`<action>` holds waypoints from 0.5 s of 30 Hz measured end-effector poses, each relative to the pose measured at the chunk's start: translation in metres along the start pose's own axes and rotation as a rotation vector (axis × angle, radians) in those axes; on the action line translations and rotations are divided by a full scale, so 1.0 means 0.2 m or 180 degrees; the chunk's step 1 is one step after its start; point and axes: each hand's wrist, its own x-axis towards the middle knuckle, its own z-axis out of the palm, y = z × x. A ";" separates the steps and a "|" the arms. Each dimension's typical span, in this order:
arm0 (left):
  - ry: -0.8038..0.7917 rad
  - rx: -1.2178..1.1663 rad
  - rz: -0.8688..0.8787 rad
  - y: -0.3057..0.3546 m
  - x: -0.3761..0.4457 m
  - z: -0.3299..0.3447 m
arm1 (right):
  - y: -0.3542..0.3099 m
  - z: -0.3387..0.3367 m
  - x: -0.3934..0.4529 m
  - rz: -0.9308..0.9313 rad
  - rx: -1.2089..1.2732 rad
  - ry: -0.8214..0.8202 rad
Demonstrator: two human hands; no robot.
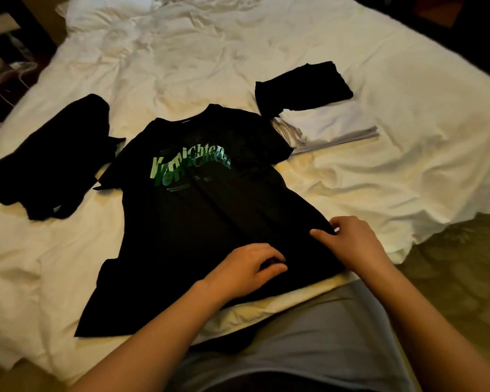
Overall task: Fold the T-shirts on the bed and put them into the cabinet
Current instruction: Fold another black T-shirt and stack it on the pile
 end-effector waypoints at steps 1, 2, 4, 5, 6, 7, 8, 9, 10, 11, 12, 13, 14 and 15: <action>-0.0154 0.0086 -0.0034 0.01 0.00 0.01 | -0.01 0.01 0.00 -0.0038 -0.0111 0.0170; -0.0203 0.0191 -0.0037 0.02 0.00 0.03 | -0.02 0.01 0.00 -0.0104 -0.0125 0.0349; -0.0165 0.0404 -0.0022 0.05 0.01 0.07 | -0.05 0.03 0.01 -0.0225 -0.0070 0.0515; -0.0122 0.0406 0.0020 0.07 0.02 0.08 | -0.06 0.04 0.02 -0.0259 -0.0099 0.0461; -0.0087 0.0305 0.0084 0.08 0.03 0.10 | -0.07 0.05 0.03 -0.0286 -0.0150 0.0394; -0.0084 0.0164 0.0141 0.09 0.03 0.10 | -0.08 0.05 0.04 -0.0266 -0.0184 0.0353; -0.0102 0.0038 0.0171 0.10 0.04 0.10 | -0.07 0.04 0.05 -0.0232 -0.0179 0.0343; -0.0126 -0.0071 0.0178 0.10 0.04 0.10 | -0.06 0.03 0.05 -0.0193 -0.0179 0.0321; -0.0143 -0.0168 0.0180 0.09 0.05 0.10 | -0.05 0.03 0.06 -0.0167 -0.0246 0.0256; -0.0153 -0.0232 0.0169 0.09 0.04 0.09 | -0.04 0.02 0.06 -0.0152 -0.0383 0.0160; -0.0135 -0.0257 0.0156 0.09 0.04 0.09 | -0.04 0.02 0.05 -0.0156 -0.0532 0.0078; -0.0084 -0.0249 0.0139 0.08 0.04 0.08 | -0.05 0.02 0.05 -0.0167 -0.0631 0.0051; -0.0005 -0.0239 0.0123 0.06 0.04 0.08 | -0.06 0.02 0.06 -0.0179 -0.0655 0.0079; 0.0080 -0.0231 0.0100 0.04 0.04 0.07 | -0.07 0.02 0.07 -0.0184 -0.0615 0.0144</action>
